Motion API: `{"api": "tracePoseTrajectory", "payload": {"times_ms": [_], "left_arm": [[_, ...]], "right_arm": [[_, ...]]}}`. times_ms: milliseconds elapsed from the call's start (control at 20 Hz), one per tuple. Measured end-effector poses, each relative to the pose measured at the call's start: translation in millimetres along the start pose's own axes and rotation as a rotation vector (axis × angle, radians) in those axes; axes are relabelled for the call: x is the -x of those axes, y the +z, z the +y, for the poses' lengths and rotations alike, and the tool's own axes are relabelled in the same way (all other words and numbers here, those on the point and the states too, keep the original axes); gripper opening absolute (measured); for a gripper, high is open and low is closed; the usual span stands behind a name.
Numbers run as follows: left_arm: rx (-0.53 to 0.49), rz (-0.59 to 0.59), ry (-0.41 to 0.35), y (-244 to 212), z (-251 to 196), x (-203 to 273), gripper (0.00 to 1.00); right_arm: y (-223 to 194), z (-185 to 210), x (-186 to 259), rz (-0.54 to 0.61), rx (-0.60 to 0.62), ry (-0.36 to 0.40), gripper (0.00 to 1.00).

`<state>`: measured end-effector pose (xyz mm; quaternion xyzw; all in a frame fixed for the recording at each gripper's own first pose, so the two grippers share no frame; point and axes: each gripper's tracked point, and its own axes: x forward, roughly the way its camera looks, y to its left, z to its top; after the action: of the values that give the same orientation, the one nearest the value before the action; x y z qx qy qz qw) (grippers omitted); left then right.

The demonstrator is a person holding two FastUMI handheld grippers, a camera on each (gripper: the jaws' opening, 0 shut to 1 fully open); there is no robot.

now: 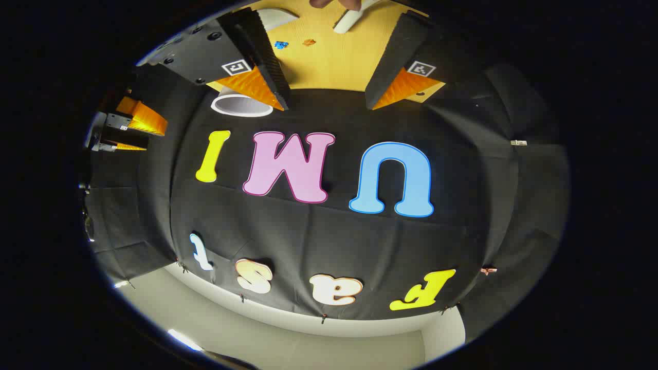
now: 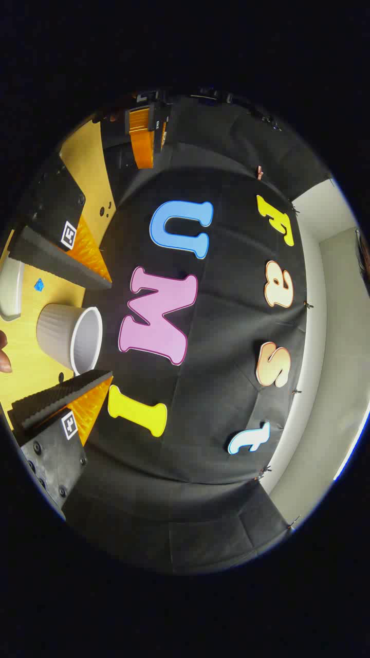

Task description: Pick up the small broom and dustpan from the desktop, sweep the trash into the dustpan with the broom, and then empty the trash into the garbage bin.

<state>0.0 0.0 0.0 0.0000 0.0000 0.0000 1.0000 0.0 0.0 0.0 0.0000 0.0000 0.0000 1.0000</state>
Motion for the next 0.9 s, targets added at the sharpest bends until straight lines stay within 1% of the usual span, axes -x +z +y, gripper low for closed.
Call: {"api": "tracePoseTrajectory", "payload": {"times_ms": [100, 200, 350, 400, 800, 850, 900], "left_arm": [[0.001, 0.004, 0.005, -2, 2, 0, 0.94], [0.001, 0.007, 0.005, -2, 2, 1, 0.94], [0.0, 0.009, 0.01, -2, 4, 3, 0.94], [-0.002, 0.01, 0.011, -1, 4, 3, 0.94], [-0.021, 0.015, 0.008, -1, 3, 8, 0.94], [-0.027, 0.021, 0.012, -6, 6, 9, 0.94], [-0.035, 0.032, 0.016, -8, 8, 9, 0.94]], "right_arm": [[3, 0, 0, -0.007, -0.003, 0.003, 0.96], [1, 1, 0, -0.005, 0.002, 0.006, 0.97], [1, 6, 2, -0.002, 0.004, 0.014, 0.96], [2, 6, 1, -0.002, 0.004, 0.015, 0.97], [2, 11, 3, -0.002, 0.009, 0.023, 0.97], [-1, 11, 4, 0.012, 0.004, 0.03, 0.97], [-12, 17, 6, 0.058, 0.002, 0.057, 0.96]]}}
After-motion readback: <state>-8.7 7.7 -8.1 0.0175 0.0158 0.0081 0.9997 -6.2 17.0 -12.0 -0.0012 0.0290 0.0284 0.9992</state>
